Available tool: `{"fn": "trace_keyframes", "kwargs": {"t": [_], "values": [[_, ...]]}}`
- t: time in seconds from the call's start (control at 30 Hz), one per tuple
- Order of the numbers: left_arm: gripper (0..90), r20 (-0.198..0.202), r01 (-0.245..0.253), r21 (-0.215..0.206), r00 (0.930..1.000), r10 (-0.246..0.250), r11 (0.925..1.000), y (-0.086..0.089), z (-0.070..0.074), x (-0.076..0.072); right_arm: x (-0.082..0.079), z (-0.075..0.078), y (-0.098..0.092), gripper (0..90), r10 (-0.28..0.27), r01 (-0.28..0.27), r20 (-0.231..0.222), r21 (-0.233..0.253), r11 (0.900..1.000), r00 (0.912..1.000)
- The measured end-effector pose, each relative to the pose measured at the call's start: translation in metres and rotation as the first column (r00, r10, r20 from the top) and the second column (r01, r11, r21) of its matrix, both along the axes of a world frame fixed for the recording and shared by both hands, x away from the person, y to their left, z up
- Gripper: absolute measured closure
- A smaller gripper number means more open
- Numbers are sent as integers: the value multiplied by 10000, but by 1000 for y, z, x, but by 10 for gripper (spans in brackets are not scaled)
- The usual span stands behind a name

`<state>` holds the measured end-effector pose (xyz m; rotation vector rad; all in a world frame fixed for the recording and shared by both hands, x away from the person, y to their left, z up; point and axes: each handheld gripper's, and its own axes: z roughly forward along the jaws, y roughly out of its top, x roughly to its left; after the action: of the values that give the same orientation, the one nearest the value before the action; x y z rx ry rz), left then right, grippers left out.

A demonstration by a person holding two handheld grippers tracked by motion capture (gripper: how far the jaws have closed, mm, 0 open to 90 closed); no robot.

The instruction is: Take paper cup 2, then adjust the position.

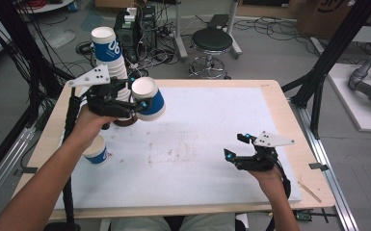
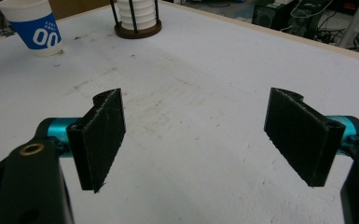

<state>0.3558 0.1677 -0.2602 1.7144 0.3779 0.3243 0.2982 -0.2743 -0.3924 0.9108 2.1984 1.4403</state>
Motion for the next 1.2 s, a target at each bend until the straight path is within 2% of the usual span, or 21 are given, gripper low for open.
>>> {"fn": "trace_keyframes", "kwargs": {"t": [0.17, 0.4, 0.57, 0.73, 1.0, 1.2], "values": [[287, -348, 133, 84, 9993, -130, 9999, -6, -30, -2, 1, -1, 1, 210, 46, -46, -4, -44, 10000, 10000], [286, -532, 257, -134, 9982, -264, 9996, -9, -51, -3, 4, -1, 3, 210, 126, -126, -19, -10, 9999, 9999], [287, -723, 278, 43, 9970, -274, 9996, -14, -65, -5, 8, -3, 5, 210, 225, -225, -59, 0, 9997, 9997], [286, -810, 369, 70, 9961, -362, 9993, -18, -74, -7, 6, -3, 6, 210, 273, -274, -127, -44, 9996, 9995], [286, -834, 474, 121, 9954, -463, 9988, -22, -80, -6, 4, -2, -1, 210, 103, -103, -60, 105, 9999, 9999], [286, -959, 530, 41, 9940, -524, 9986, -24, -87, -6, 4, -4, 3, 209, 303, -301, -117, 145, 9994, 9995]]}}
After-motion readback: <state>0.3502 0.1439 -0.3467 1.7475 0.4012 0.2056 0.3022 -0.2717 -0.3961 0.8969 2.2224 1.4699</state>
